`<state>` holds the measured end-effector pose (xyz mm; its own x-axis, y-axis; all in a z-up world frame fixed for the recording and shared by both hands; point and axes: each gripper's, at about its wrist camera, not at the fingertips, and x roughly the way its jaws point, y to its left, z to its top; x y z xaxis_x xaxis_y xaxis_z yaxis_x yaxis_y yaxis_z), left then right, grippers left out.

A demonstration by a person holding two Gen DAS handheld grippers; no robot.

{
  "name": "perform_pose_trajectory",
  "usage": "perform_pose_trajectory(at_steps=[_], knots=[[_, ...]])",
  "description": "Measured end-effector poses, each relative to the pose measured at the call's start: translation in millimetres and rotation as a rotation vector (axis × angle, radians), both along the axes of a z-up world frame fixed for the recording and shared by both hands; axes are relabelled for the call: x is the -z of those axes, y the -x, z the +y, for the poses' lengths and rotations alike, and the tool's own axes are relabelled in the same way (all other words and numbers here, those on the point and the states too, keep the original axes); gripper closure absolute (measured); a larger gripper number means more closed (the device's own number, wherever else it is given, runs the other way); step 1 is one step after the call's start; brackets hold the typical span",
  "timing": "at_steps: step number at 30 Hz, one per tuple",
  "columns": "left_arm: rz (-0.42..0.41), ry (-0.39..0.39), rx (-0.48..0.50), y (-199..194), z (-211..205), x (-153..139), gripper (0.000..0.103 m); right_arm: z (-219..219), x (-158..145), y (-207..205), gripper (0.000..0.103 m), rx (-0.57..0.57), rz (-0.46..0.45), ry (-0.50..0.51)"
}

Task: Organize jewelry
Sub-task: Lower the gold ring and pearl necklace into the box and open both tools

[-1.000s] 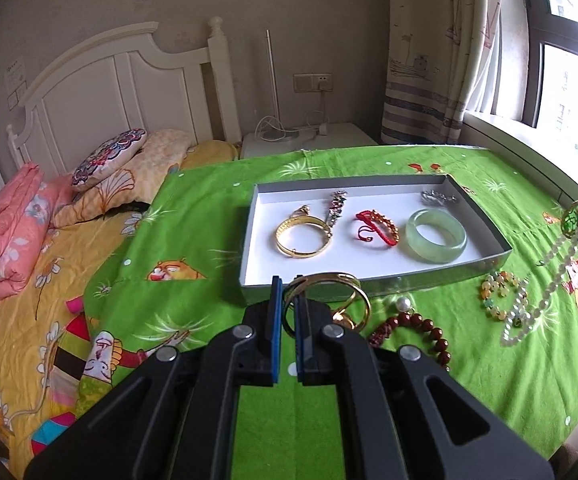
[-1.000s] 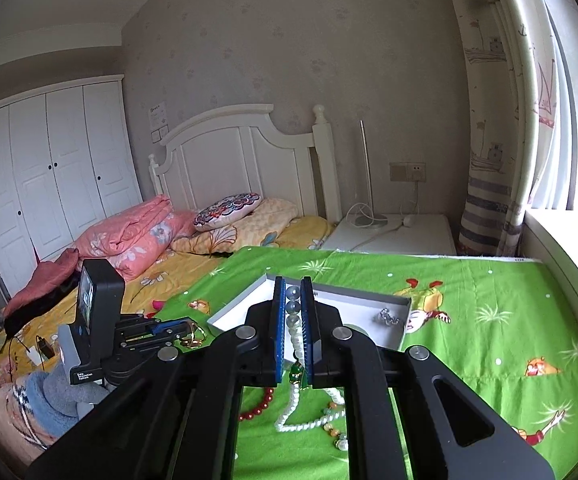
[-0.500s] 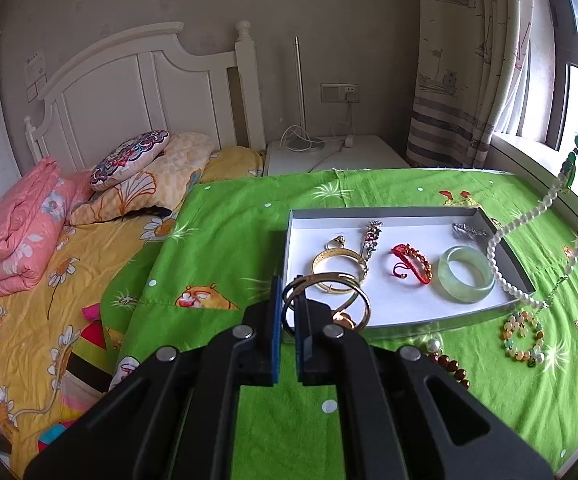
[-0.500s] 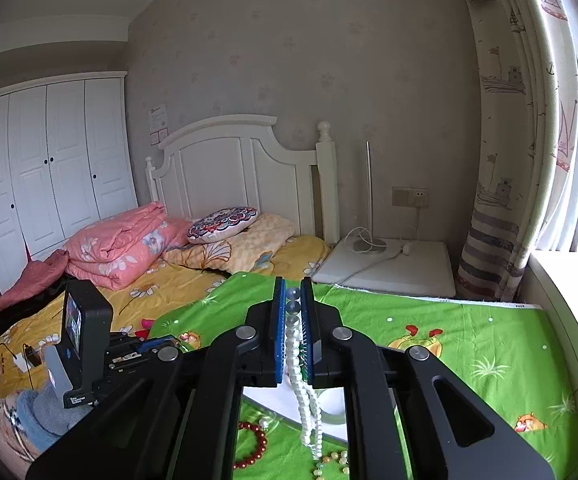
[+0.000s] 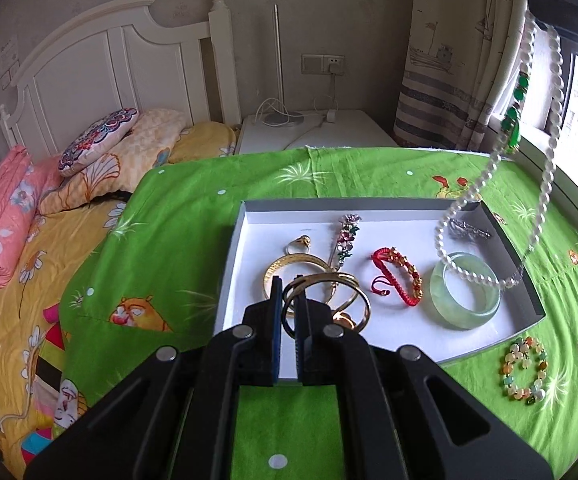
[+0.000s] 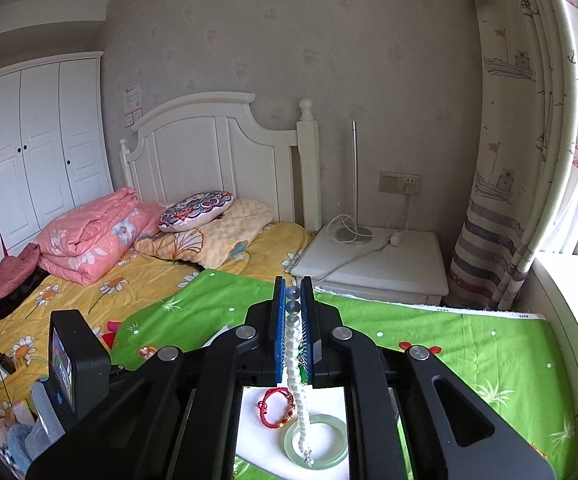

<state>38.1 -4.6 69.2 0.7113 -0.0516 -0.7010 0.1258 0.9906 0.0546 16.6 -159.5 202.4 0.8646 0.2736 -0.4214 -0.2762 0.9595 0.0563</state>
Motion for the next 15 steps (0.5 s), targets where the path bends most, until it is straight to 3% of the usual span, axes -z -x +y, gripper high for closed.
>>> perform_pose_trajectory(at_steps=[6,11,12,13,15], knots=[[0.021,0.014,0.029,-13.2,-14.3,18.9,0.098,6.7,6.4,-21.7,0.094,-0.031,0.000,0.055],[0.060,0.026,0.036,-25.0,-19.5,41.9,0.093,3.2,50.9,-30.1,0.094,-0.033,0.078,0.121],[0.067,0.022,0.032,-26.8,-20.0,46.7,0.086,2.0,62.2,-31.7,0.094,-0.028,0.099,0.132],[0.065,0.019,0.028,-27.1,-19.9,50.0,0.067,-0.1,73.8,-33.1,0.094,-0.022,0.123,0.139],[0.043,0.016,0.009,-27.1,-18.3,52.0,0.044,-5.5,96.2,-37.9,0.094,-0.001,0.169,0.158]])
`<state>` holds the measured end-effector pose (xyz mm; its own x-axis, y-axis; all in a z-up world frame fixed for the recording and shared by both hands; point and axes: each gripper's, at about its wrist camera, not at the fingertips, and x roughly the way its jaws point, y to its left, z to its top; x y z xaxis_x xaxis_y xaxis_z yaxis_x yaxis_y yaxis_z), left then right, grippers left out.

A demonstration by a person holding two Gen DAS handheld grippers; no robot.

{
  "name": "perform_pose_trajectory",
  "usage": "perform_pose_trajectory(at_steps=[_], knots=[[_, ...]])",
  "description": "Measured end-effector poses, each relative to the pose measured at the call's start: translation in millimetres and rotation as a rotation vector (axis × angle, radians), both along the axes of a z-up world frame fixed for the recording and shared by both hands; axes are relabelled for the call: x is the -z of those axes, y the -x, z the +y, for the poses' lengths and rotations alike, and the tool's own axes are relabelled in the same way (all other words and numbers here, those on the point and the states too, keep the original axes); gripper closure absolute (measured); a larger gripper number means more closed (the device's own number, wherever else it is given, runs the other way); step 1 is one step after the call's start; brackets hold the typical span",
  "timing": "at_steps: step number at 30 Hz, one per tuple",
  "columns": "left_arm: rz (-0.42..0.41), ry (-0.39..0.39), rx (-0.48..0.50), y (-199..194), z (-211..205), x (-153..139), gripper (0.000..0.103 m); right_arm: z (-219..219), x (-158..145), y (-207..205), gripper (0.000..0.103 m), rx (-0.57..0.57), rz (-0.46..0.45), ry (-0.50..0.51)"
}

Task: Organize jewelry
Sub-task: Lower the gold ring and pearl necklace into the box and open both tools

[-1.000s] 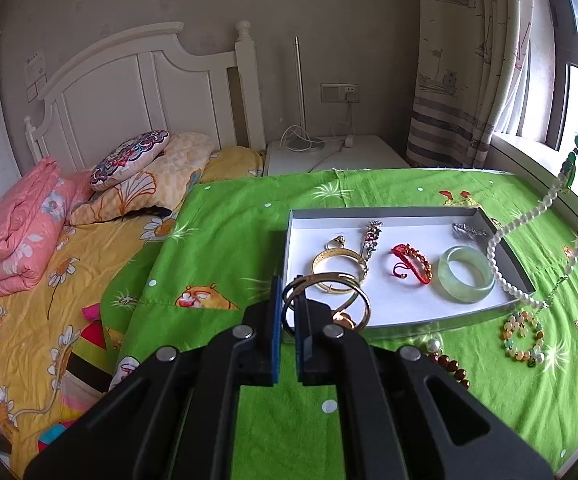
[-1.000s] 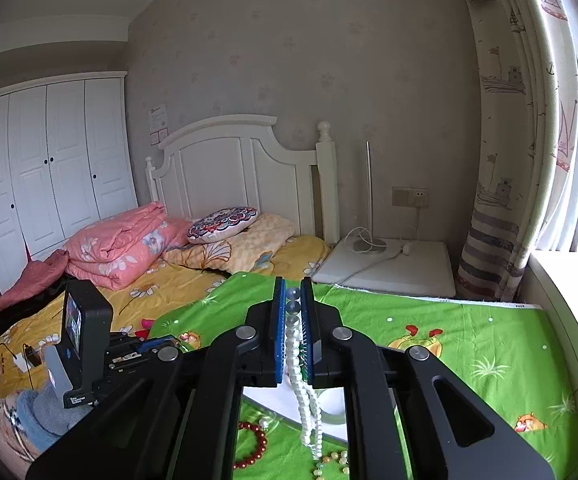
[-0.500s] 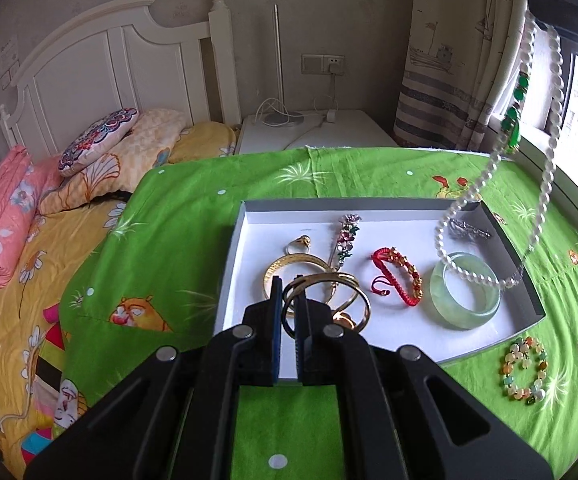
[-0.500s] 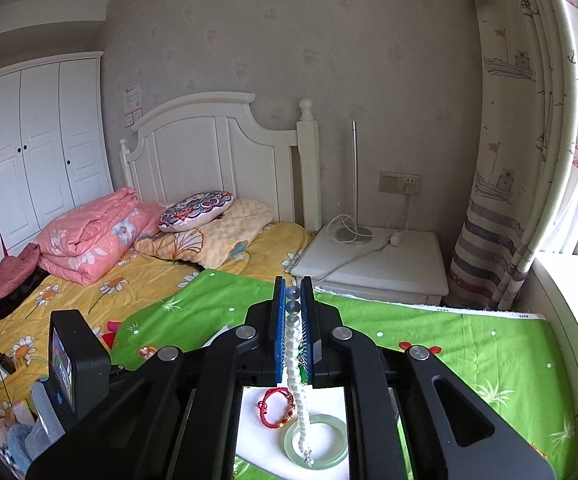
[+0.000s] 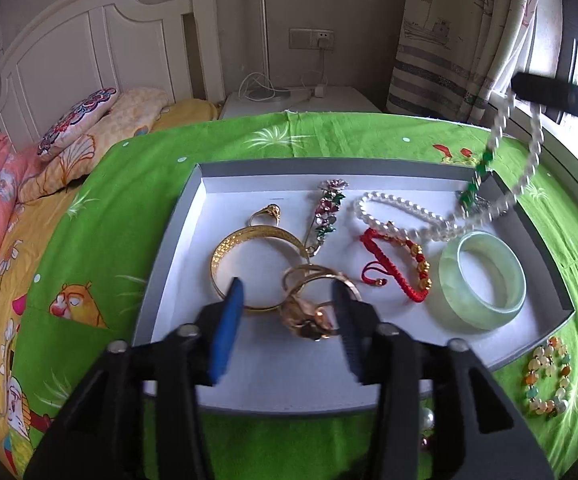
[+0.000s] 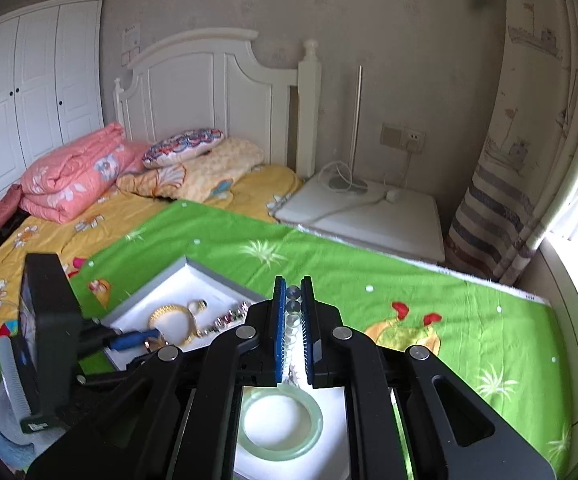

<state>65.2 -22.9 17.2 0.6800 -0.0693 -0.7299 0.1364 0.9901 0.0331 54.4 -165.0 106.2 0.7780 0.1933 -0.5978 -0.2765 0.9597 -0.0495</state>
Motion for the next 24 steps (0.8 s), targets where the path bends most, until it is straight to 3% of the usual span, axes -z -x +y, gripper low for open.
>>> perform_pose_trajectory(at_steps=[4,8,10,13,16,17,19,24], knots=[[-0.024,0.020,-0.024,1.1,9.4,-3.7,0.027,-16.1,39.3,-9.5,0.094,0.056,0.090,0.028],[-0.052,0.026,-0.038,7.4,17.4,-11.5,0.019,-34.8,66.3,-10.6,0.094,0.098,0.169,0.014],[-0.074,0.021,-0.027,12.1,16.2,-14.9,0.006,-41.7,79.2,-9.9,0.094,0.095,0.214,0.017],[-0.115,-0.022,0.001,18.1,8.5,-18.7,0.002,-49.0,89.3,-4.7,0.092,0.092,0.236,-0.009],[-0.122,-0.109,0.004,19.9,-0.6,-18.0,0.002,-58.2,85.6,2.1,0.077,0.058,0.240,-0.116],[-0.128,-0.136,0.000,21.6,-2.0,-17.7,0.002,-59.5,81.1,5.7,0.059,0.050,0.234,-0.141],[-0.137,-0.166,-0.006,25.8,-1.2,-18.0,0.002,-61.7,70.0,17.0,0.036,0.037,0.193,-0.183],[-0.119,-0.123,-0.090,45.5,27.3,-26.1,0.002,-67.0,40.6,55.8,0.036,0.002,0.114,-0.251]])
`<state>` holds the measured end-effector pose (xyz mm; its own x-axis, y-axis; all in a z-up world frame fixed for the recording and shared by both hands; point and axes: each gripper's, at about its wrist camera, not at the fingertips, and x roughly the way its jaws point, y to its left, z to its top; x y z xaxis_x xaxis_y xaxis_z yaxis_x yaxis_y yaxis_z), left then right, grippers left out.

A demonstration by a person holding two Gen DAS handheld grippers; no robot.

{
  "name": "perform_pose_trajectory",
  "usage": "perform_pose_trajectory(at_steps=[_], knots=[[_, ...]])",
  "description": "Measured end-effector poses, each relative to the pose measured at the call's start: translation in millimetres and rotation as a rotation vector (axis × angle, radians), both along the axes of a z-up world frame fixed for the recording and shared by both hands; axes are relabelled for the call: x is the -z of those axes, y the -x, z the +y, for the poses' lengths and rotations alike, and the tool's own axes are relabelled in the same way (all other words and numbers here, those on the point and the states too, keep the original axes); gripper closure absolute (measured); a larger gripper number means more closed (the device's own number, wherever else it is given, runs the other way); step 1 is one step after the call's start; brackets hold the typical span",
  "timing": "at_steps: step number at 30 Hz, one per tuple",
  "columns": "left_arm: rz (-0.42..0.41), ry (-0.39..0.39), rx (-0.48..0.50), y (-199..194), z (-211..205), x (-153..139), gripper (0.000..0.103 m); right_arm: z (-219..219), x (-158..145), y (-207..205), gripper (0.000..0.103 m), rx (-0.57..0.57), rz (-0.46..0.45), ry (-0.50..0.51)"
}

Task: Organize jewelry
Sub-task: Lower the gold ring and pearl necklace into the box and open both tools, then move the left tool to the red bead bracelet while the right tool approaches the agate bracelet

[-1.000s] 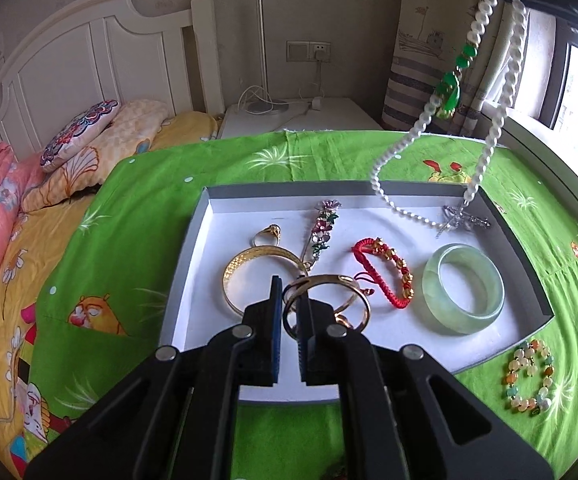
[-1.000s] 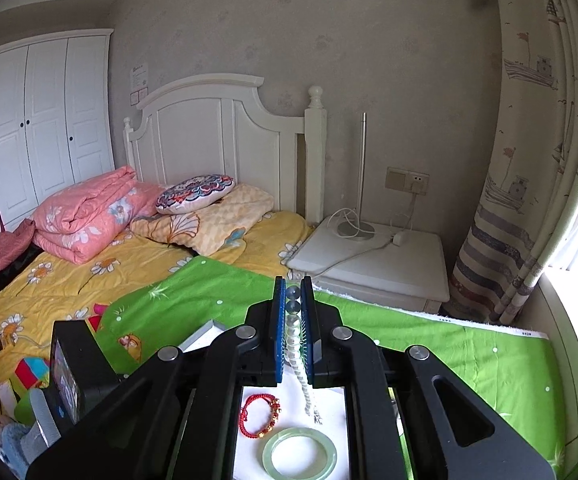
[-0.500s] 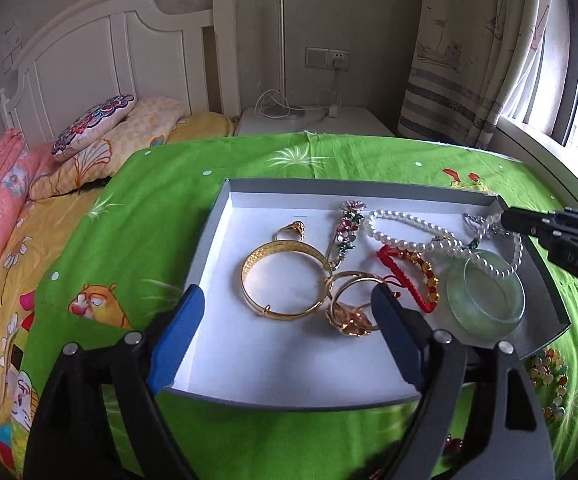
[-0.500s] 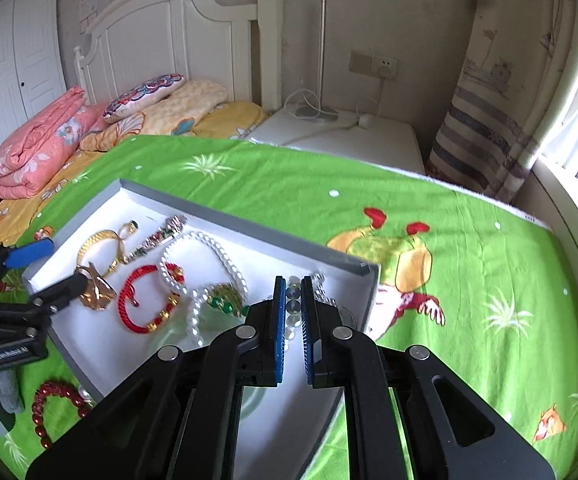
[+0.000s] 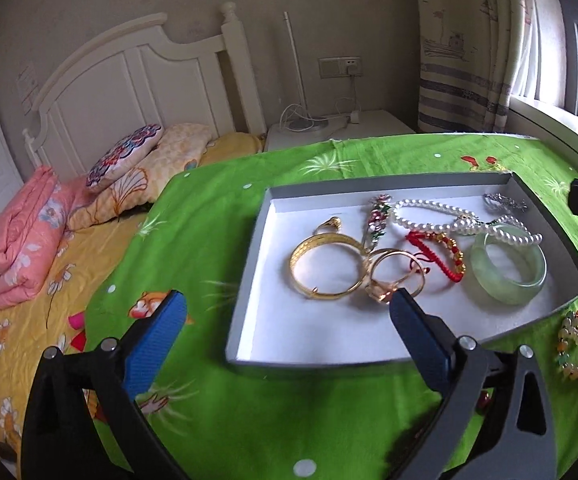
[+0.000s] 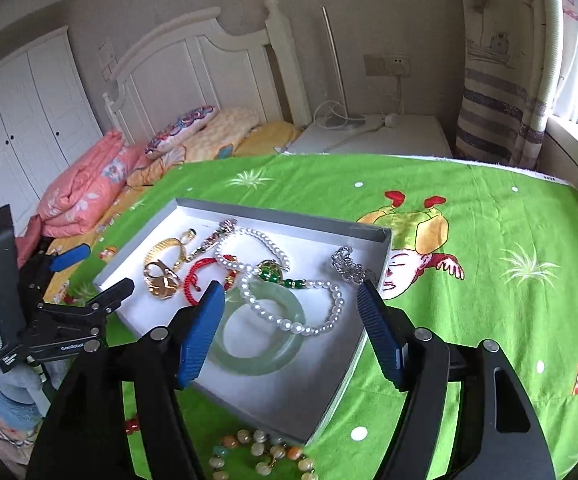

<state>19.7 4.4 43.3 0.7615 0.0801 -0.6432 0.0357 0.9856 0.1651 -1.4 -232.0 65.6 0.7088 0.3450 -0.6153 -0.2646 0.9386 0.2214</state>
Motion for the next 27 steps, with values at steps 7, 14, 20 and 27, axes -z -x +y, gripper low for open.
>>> perform_pose_trajectory(at_steps=[7,14,20,27], knots=[[0.062,0.232,-0.016,49.4,42.8,0.6,0.002,-6.8,3.8,67.5,0.034,0.058,-0.004,0.014],[0.150,0.271,0.165,85.4,-0.8,15.0,0.003,-14.2,38.6,113.1,0.034,0.081,0.086,-0.030],[0.229,0.228,0.170,75.5,-26.3,36.7,0.022,-15.5,44.3,119.9,0.034,0.094,0.075,-0.040],[0.195,0.127,0.166,77.0,-38.4,36.7,0.087,-7.3,49.8,118.1,0.034,0.075,0.080,-0.008]])
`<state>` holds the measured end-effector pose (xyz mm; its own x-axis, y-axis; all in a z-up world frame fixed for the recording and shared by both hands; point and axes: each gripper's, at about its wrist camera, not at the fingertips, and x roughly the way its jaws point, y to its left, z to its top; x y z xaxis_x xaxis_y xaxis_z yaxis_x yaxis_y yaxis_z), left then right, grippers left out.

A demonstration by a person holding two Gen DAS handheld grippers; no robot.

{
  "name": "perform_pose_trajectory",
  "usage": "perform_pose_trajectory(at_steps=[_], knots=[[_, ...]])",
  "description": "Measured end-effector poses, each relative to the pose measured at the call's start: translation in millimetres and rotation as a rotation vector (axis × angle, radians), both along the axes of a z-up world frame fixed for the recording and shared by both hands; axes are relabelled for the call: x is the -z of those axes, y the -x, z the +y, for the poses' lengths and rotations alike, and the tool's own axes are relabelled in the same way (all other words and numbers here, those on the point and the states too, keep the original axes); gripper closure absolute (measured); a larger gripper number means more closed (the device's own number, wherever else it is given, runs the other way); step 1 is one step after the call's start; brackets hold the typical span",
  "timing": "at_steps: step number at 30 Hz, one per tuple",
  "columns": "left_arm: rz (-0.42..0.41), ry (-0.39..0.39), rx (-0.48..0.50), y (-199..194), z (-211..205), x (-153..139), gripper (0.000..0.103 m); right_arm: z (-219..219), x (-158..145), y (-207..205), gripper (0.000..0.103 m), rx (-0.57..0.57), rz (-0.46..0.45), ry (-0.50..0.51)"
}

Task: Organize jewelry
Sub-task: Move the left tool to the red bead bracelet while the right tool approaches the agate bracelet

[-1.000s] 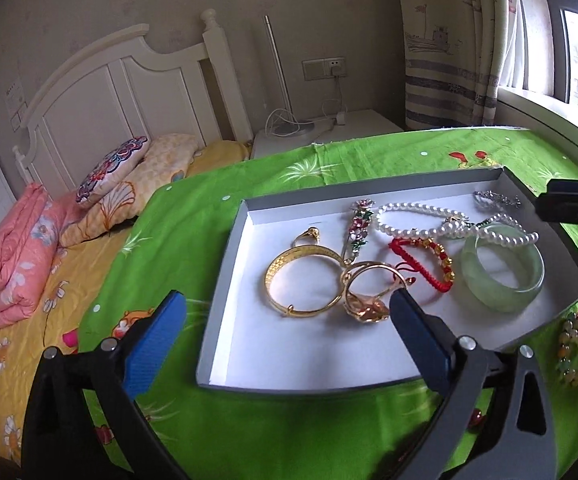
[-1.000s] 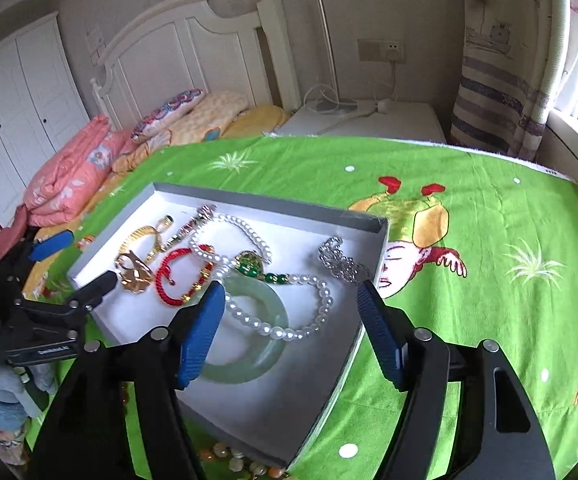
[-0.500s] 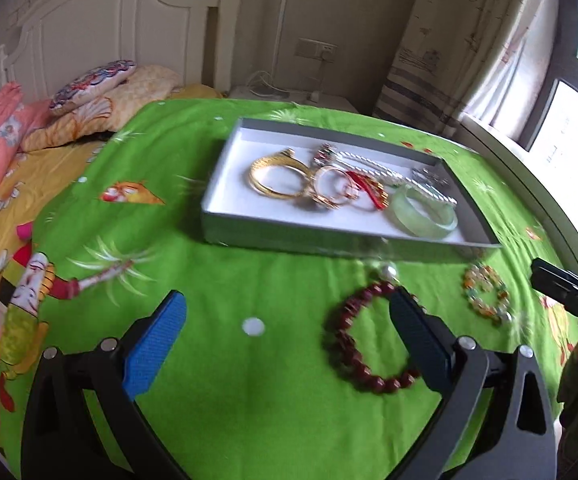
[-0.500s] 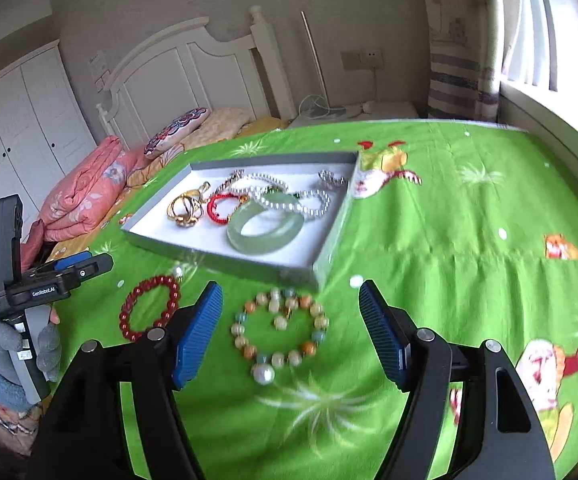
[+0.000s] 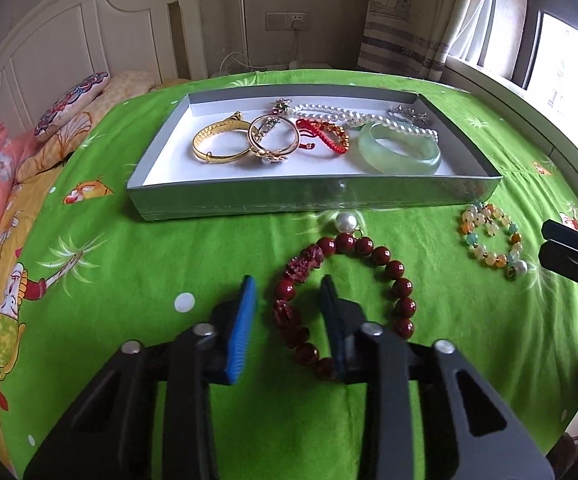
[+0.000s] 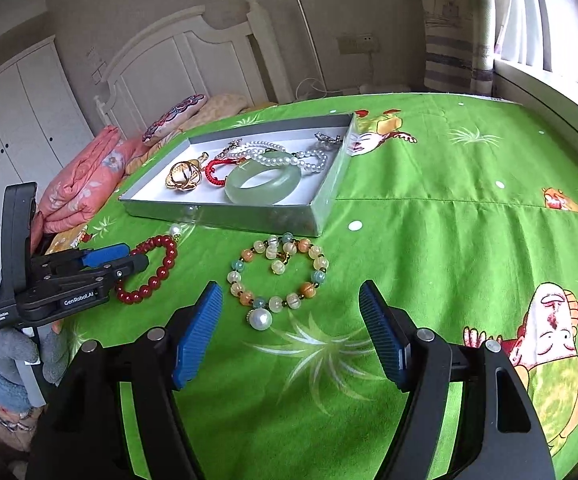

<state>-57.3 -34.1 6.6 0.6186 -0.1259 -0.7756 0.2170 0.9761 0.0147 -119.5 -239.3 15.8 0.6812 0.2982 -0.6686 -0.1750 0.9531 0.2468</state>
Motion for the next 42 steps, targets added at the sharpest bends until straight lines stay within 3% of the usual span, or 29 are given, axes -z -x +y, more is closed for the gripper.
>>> perform_pose_trajectory(at_steps=[4,8,11,15,19,22,24,26,28,33,38,42], knots=[[0.007,0.062,-0.002,-0.8,9.6,-0.4,0.091,1.8,0.7,1.1,0.034,-0.005,0.001,0.005],[-0.001,0.220,-0.030,4.9,33.6,-1.4,0.091,2.6,1.0,1.0,0.034,-0.008,0.002,0.013],[-0.033,0.293,-0.050,9.3,46.4,-5.5,0.092,7.6,1.6,1.0,0.036,-0.041,0.004,0.031],[-0.037,0.330,-0.052,10.8,51.7,-7.0,0.092,15.9,-1.4,8.4,0.037,-0.132,-0.038,0.035],[-0.039,0.367,-0.057,11.8,57.0,-7.3,0.092,8.3,-11.1,25.6,0.037,-0.229,-0.135,-0.065],[-0.032,0.365,-0.060,10.4,56.3,-6.6,0.092,-21.8,-17.5,29.9,0.037,-0.120,-0.183,-0.199],[-0.023,0.353,-0.060,9.2,53.9,-5.7,0.092,-43.8,-16.8,25.8,0.037,-0.020,-0.161,-0.283],[-0.014,0.346,-0.060,7.6,52.3,-4.1,0.092,-54.4,-15.0,20.1,0.043,0.049,-0.126,-0.312],[-0.002,0.334,-0.060,6.0,50.1,-2.5,0.092,-46.7,-14.0,13.6,0.047,0.067,-0.086,-0.253],[0.015,0.301,-0.057,3.8,44.5,0.3,0.092,-2.3,-13.7,-4.3,0.052,0.049,-0.031,0.028],[0.019,0.268,-0.068,3.6,41.2,1.5,0.091,14.8,-3.8,-25.5,0.057,0.057,0.027,0.165],[0.019,0.257,-0.069,3.3,39.7,2.1,0.091,13.9,3.8,-40.0,0.058,0.076,0.071,0.211]])
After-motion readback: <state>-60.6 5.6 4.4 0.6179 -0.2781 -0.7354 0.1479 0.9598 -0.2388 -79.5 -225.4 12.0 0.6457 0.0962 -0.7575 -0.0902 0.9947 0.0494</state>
